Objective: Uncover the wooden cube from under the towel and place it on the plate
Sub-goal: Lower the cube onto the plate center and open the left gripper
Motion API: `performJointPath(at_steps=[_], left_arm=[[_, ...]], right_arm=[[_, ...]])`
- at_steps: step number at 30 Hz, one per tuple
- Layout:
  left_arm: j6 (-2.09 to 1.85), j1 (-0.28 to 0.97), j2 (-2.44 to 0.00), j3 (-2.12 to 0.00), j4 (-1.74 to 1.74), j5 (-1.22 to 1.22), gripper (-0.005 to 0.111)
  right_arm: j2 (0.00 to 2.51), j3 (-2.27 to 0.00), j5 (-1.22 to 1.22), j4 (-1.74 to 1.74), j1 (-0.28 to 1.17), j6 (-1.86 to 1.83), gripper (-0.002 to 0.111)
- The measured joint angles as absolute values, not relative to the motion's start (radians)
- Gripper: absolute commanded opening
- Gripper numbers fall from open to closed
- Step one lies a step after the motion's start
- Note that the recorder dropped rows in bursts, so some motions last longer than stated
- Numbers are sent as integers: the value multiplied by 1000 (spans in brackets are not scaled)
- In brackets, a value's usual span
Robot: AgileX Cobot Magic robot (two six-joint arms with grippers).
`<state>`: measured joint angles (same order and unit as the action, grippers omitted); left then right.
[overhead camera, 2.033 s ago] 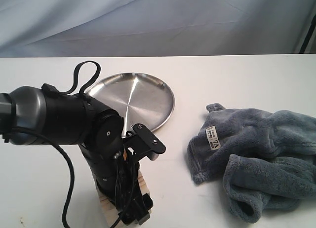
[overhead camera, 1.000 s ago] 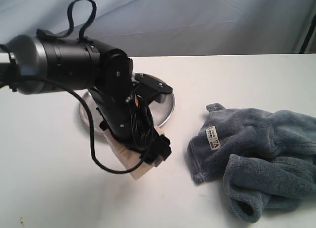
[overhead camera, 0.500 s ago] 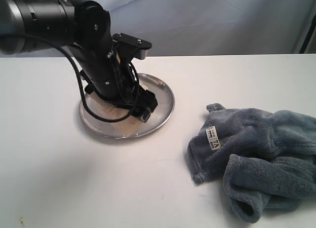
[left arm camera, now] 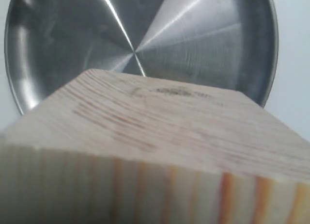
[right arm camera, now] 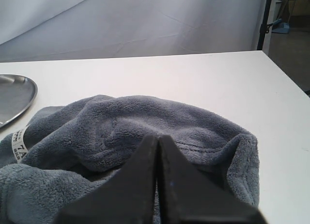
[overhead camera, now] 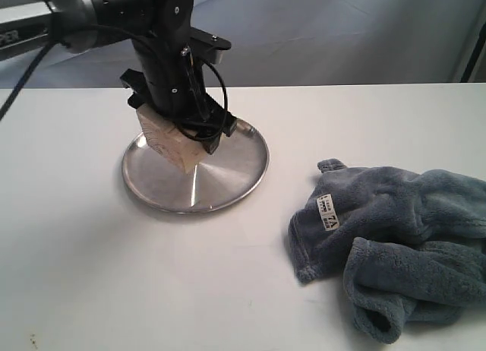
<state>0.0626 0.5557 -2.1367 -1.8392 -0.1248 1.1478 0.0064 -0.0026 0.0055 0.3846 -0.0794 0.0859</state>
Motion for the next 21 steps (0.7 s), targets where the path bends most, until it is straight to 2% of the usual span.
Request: performJointPath(at_steps=[11,21], left_arm=[[94,479,-2407,-2153,-41,1207,7],[94,431,-2530,-2226,-7,1218,7]], right_arm=[[6,-3,5,385,-79,86,3],[6,-3,5,385,-79,86,3]])
